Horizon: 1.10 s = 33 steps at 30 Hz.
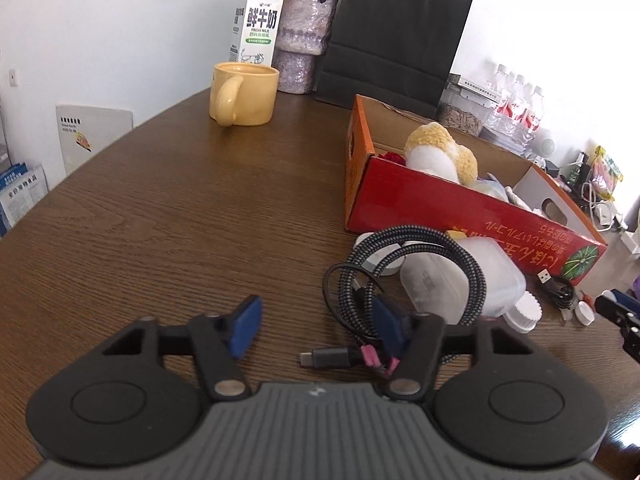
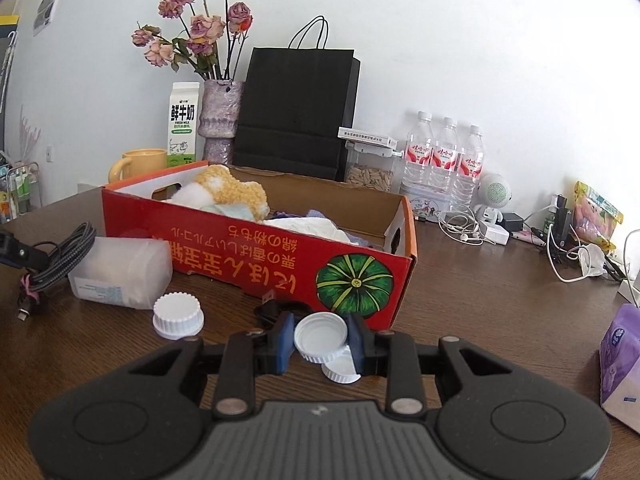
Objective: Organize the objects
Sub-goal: 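Grasp the black braided cable with the left gripper while the right grasps a white cap, then carry the black cable and white cap over the box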
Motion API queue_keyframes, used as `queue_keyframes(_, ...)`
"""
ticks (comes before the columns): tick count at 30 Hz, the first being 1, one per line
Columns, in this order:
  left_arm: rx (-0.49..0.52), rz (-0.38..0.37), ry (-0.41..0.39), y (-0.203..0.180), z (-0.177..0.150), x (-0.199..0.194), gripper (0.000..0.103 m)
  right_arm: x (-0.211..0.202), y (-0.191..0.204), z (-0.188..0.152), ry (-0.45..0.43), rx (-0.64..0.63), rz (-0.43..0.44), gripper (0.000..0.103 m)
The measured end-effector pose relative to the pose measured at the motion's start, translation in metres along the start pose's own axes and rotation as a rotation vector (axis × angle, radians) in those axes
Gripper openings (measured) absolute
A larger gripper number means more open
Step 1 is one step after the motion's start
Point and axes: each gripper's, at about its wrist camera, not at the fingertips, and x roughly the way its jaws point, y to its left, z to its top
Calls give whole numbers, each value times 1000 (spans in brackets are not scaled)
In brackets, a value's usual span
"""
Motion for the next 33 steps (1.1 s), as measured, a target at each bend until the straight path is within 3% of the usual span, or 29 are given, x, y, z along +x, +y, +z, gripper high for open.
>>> queue_keyframes(4,-1,-47,4,-3,-1,-4,25,1,0,0,6,3,-1,28)
queue_keyframes(10,-2,-62,-30,-6,1,-15,5,2,1,0,6,6,-3,28)
queue_keyframes(20,34,-91,-120,-20,10,-41,3,2,1,0,7,6,-3,28)
queue_keyframes(33,68,-108,-180,-34,27,-51,3,-2,2,5,-24,22,22,28)
